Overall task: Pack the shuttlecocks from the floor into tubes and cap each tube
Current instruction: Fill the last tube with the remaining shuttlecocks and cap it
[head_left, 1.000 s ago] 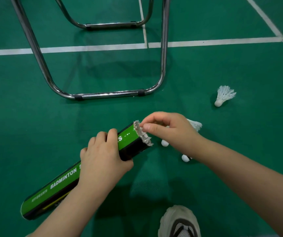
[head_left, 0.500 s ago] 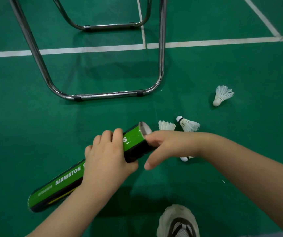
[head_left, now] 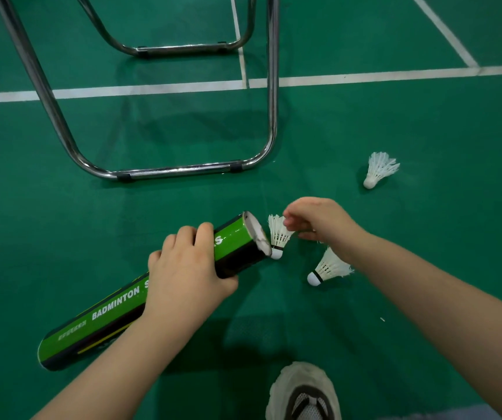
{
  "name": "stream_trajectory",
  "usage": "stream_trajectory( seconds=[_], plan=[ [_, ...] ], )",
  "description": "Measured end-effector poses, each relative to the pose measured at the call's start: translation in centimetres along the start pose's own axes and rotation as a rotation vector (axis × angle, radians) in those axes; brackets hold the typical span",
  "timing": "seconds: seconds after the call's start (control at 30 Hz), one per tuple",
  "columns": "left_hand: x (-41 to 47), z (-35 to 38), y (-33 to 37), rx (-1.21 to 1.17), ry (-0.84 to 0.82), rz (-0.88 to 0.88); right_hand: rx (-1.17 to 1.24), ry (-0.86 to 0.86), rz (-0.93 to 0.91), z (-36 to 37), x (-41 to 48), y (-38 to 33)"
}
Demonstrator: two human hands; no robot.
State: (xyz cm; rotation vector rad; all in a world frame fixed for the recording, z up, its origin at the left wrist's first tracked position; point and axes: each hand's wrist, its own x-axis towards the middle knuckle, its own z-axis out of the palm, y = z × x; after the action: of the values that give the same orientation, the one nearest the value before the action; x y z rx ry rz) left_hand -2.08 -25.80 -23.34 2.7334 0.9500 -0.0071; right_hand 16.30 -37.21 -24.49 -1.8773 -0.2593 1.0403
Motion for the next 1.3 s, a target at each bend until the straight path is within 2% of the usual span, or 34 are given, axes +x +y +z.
stream_trajectory(
  seconds=[0.07, 0.13, 0.27, 0.37, 0.7, 0.8, 1.0, 1.2, 1.3],
  plan=[
    [0.2, 0.2, 0.0, -0.015, 0.003, -0.002, -0.316, 0.12, 0.001, -0.3, 2.2, 2.2],
    [0.5, 0.4, -0.1, -0.027, -0.004, 0.001, -0.556, 0.16, -0.042, 0.0, 3.9, 3.8],
    [1.0, 0.7, -0.3, -0.072, -0.009, -0.004, -0.786, 0.161, -0.127, 1.0, 6.3, 4.9],
    [1.2, 0.9, -0.2, -0.09, 0.0, -0.001, -0.866, 0.138, -0.052, 1.1, 7.4, 4.6],
    [1.4, 1.6, 0.4, -0.113, -0.02, -0.004, -0.895, 0.083, 0.065, 1.6, 8.3, 4.0],
    [1.4, 1.4, 0.2, -0.13, -0.005, -0.009, -0.742, 0.146, 0.054, 1.3, 7.3, 3.1],
    [1.6, 1.1, -0.1, -0.139, -0.008, -0.016, -0.019, 0.225, -0.127, -0.1, 1.9, 0.3],
    [1.0, 1.0, 0.1, -0.14, 0.013, -0.005, 0.114, 0.3, -0.323, 0.4, -2.4, -1.7],
    [0.8, 0.9, 0.3, -0.139, 0.026, 0.002, 0.131, 0.218, -0.349, 1.3, -3.0, -2.0]
  ],
)
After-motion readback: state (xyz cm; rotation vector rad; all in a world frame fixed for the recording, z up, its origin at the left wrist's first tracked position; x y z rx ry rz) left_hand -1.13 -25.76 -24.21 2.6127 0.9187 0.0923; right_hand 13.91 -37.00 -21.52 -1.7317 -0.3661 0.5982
